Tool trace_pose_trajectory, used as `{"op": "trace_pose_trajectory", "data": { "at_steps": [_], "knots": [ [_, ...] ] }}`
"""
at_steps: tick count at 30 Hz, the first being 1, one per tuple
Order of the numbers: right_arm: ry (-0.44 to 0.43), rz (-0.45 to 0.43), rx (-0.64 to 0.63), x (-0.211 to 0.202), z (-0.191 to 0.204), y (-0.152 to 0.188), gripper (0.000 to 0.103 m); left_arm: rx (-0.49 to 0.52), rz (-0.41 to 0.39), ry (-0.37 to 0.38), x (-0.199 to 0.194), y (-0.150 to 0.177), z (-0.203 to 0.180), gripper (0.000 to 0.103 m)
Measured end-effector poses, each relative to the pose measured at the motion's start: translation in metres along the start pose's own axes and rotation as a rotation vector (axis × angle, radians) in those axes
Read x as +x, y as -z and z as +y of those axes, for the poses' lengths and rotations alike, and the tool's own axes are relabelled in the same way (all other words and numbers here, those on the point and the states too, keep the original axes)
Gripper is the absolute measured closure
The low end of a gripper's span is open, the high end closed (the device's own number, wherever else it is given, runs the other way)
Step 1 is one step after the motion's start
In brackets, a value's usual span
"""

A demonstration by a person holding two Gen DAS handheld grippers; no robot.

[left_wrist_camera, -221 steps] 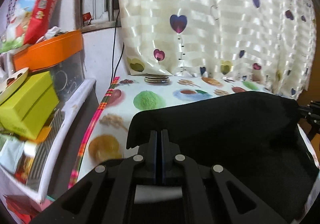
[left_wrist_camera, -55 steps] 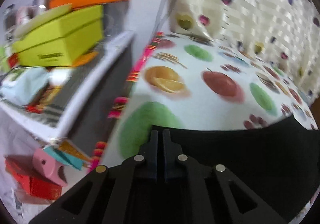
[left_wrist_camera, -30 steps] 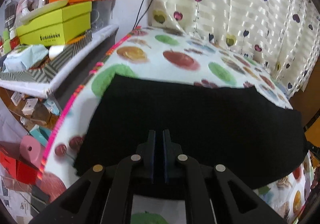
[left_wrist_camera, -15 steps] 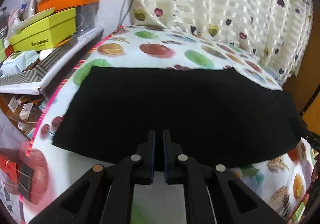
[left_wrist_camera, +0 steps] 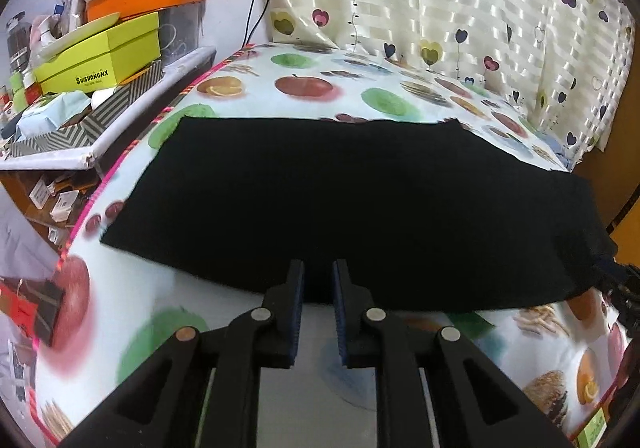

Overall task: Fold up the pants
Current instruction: 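Open both tools and release the folded pants, then grasp the folded pants edge with the left tool and lift it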

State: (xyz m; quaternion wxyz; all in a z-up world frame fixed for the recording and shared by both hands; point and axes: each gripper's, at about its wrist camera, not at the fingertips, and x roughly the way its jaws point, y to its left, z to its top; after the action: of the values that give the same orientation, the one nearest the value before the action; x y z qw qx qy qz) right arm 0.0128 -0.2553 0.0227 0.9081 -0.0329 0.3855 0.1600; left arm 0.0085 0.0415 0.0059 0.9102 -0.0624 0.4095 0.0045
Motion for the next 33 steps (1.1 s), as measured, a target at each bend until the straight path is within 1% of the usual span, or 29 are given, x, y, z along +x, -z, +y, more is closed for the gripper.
{"op": "trace_pose_trajectory", "data": {
  "at_steps": [3, 7, 10, 11, 12, 17, 20, 26, 30, 33],
  "knots": [
    [-0.033, 0.013, -0.081, 0.005, 0.027, 0.003, 0.058, 0.013, -0.001, -0.007, -0.005, 0.006, -0.008, 0.087],
    [-0.051, 0.012, -0.132, 0.006, 0.042, 0.01, 0.058, 0.032, 0.001, -0.03, -0.008, 0.012, -0.011, 0.087],
    [-0.054, 0.008, -0.118, 0.009, 0.041, 0.009, 0.058, 0.027, 0.032, -0.038, 0.0, 0.017, -0.009, 0.087],
    [-0.054, 0.022, -0.11, 0.013, 0.039, 0.01, 0.058, 0.033, 0.009, -0.04, -0.002, 0.018, -0.01, 0.086],
    [-0.048, 0.037, -0.109, 0.017, 0.038, 0.012, 0.058, 0.039, 0.014, -0.046, -0.001, 0.019, -0.01, 0.085],
    [-0.017, 0.028, -0.162, 0.015, 0.046, 0.014, 0.058, 0.026, 0.009, -0.03, -0.003, 0.02, -0.008, 0.084],
    [-0.047, 0.018, -0.142, 0.011, 0.045, 0.012, 0.058, 0.008, 0.011, -0.031, -0.005, 0.02, -0.004, 0.083],
    [-0.065, -0.003, -0.148, 0.006, 0.052, 0.009, 0.058, -0.013, 0.011, -0.057, -0.008, 0.023, 0.002, 0.083],
    [-0.089, 0.013, -0.154, 0.005, 0.055, 0.011, 0.058, -0.018, 0.012, -0.067, -0.009, 0.024, 0.004, 0.083],
    [-0.084, 0.036, -0.161, 0.008, 0.056, 0.015, 0.058, -0.011, 0.009, -0.072, -0.01, 0.026, 0.004, 0.083]
  ]
}}
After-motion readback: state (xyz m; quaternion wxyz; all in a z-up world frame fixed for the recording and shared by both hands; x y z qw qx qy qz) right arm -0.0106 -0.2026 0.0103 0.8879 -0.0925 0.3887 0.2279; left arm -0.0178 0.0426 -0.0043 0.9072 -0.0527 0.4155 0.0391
